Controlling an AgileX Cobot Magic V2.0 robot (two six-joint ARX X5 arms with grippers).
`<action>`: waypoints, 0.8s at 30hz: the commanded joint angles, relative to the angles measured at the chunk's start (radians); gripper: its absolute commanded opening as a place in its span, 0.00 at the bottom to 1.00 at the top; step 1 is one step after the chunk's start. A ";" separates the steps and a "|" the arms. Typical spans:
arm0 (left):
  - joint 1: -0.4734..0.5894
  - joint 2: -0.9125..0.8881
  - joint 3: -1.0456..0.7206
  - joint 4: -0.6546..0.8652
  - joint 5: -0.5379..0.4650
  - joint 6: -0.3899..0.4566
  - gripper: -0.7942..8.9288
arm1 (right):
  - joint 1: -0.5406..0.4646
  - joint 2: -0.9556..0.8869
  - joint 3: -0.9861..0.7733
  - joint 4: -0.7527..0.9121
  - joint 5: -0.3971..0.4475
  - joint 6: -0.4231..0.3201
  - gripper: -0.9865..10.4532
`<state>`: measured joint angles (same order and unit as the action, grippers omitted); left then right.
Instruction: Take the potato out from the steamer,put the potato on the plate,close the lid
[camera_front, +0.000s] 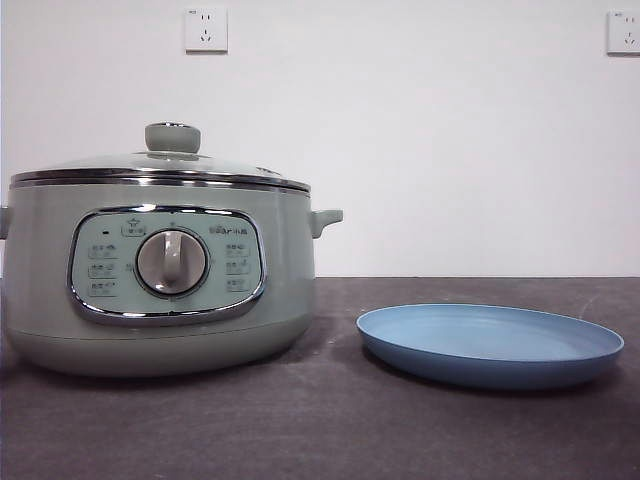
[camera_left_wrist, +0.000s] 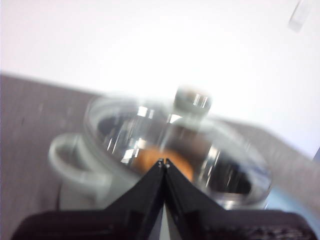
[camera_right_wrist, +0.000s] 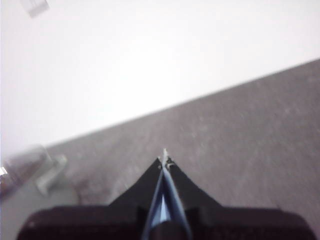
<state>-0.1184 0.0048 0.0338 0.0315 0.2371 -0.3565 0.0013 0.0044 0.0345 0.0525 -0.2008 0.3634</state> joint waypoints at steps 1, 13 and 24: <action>0.003 0.001 0.088 0.024 -0.042 -0.043 0.08 | 0.000 0.011 0.076 0.027 0.036 0.071 0.08; 0.003 0.277 0.631 -0.078 -0.157 0.195 0.08 | 0.000 0.311 0.575 0.029 0.071 -0.053 0.08; 0.002 0.714 1.228 -0.422 -0.144 0.367 0.08 | 0.001 0.736 1.143 -0.042 -0.185 -0.162 0.08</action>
<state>-0.1184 0.6800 1.2087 -0.3569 0.0891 -0.0483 0.0006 0.7071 1.1332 0.0261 -0.3649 0.2260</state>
